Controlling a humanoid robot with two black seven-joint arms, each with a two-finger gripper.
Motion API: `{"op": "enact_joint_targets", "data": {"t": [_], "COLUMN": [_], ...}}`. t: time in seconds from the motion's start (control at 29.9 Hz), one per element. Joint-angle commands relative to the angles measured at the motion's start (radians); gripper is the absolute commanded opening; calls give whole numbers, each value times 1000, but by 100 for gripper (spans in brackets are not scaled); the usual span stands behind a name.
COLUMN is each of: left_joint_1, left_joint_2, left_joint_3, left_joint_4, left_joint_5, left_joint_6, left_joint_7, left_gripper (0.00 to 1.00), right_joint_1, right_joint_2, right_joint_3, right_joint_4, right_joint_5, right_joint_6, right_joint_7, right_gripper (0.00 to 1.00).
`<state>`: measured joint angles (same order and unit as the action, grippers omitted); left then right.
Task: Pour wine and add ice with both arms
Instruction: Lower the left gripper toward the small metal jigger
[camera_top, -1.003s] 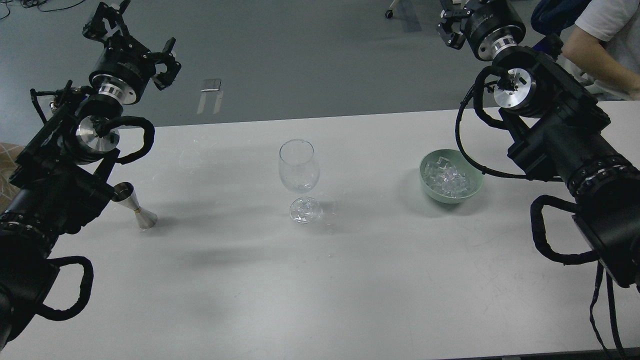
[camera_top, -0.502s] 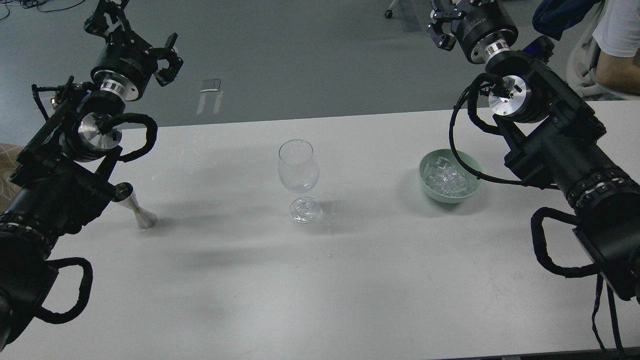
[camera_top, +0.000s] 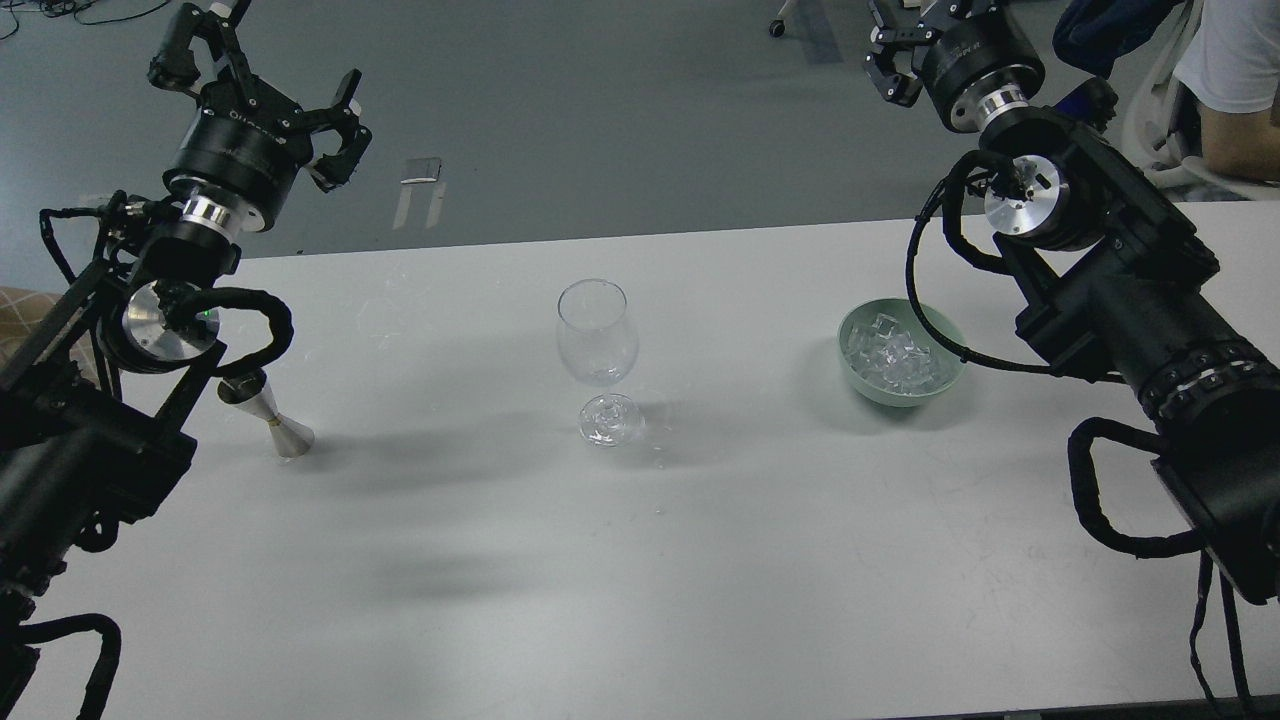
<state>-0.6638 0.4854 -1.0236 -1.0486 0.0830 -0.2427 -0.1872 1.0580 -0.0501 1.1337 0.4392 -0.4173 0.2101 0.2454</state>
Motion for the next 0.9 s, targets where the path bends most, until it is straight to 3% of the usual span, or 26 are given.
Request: {"op": "enact_joint_targets", "data": {"t": [0.0,0.17,0.27,0.43,0.6,0.87], "left_joint_1": [108,266,424,660,779,901], "left_joint_2": [42,102,169,176,153,62], "left_joint_3": [-58,-115,-183,-327,-394,-398], "left_joint_4": [-111,-246,-341,-436,-504,-510], "left_joint_5": [-3,-32,-104,-152,-195,-241], "left_joint_6": [0,2,6,6,0,2], "left_joint_7": [0,0,0,2,-2,-9], "left_gripper": [98,98,98,98,98,97], "right_joint_1": [-7,-20,-18,-18,-20,-10], "right_joint_2": [-5,-7,-14,-14,-14,-25], "right_joint_3": [0,1,9,9,5,5], "right_joint_4": [0,1,0,0,1,1], "right_joint_5": [0,0,0,0,0,-1], "right_joint_6": [0,0,-3,-3,-3,-3], "right_joint_7": [0,0,0,0,0,2], "right_gripper": [100,100,100,100,100,100]}}
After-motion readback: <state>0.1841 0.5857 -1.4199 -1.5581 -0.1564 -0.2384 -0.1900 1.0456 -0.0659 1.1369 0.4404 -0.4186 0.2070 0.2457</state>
